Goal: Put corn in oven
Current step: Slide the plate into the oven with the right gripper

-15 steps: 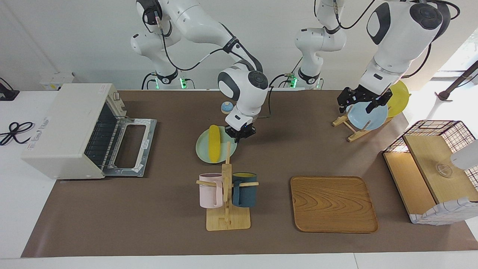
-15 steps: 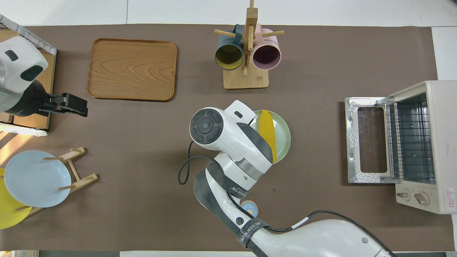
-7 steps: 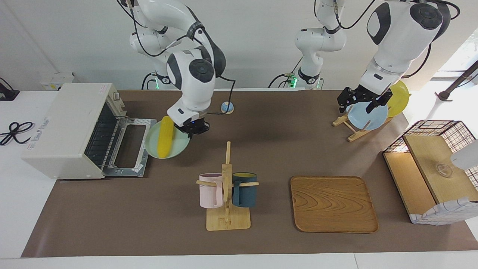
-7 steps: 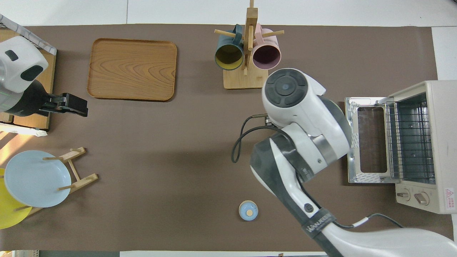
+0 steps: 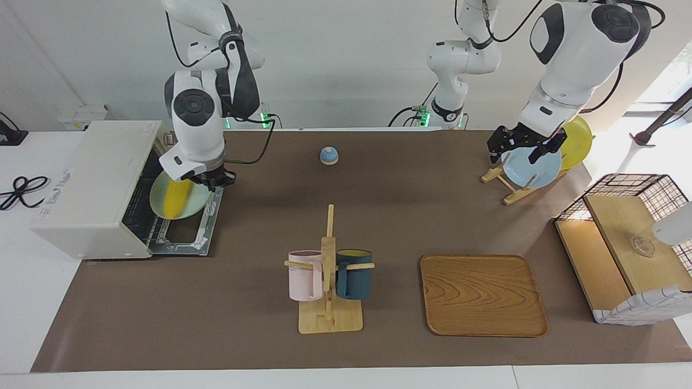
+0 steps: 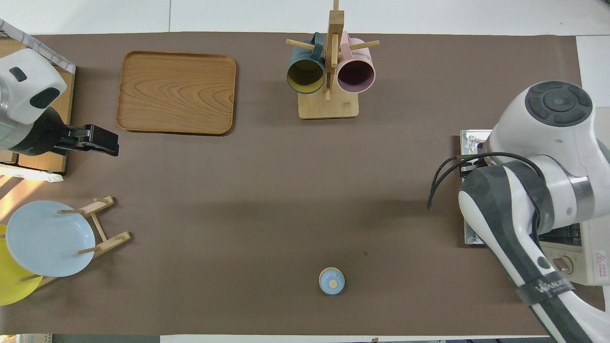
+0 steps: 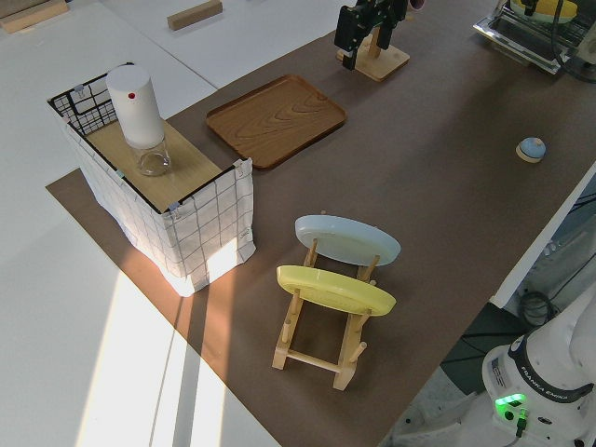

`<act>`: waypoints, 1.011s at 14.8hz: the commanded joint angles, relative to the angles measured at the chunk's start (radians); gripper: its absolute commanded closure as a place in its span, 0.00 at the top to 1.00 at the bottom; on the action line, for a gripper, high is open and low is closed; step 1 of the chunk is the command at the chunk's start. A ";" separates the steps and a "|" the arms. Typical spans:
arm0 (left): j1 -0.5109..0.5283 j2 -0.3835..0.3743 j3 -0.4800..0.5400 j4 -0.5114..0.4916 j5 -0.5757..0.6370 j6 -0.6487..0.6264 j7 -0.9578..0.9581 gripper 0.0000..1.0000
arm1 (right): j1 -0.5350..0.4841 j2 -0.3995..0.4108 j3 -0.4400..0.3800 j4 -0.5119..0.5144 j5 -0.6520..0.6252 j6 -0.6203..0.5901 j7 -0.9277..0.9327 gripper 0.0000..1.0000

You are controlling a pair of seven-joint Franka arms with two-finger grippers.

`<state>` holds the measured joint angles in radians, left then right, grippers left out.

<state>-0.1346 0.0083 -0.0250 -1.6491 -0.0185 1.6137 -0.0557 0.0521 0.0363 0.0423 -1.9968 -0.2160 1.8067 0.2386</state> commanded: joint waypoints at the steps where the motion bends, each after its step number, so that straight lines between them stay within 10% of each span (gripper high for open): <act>1: 0.018 -0.019 -0.016 -0.003 0.022 -0.014 0.010 1.00 | -0.076 -0.044 0.016 -0.063 -0.011 0.023 -0.071 0.00; 15: 0.020 -0.021 -0.010 -0.006 0.022 -0.011 0.005 1.00 | -0.206 -0.101 0.016 -0.253 0.003 0.253 -0.213 0.00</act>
<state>-0.1249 0.0044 -0.0253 -1.6491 -0.0185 1.6138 -0.0557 -0.1237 -0.0407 0.0451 -2.2128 -0.2160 2.0279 0.0484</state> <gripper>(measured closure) 0.000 0.978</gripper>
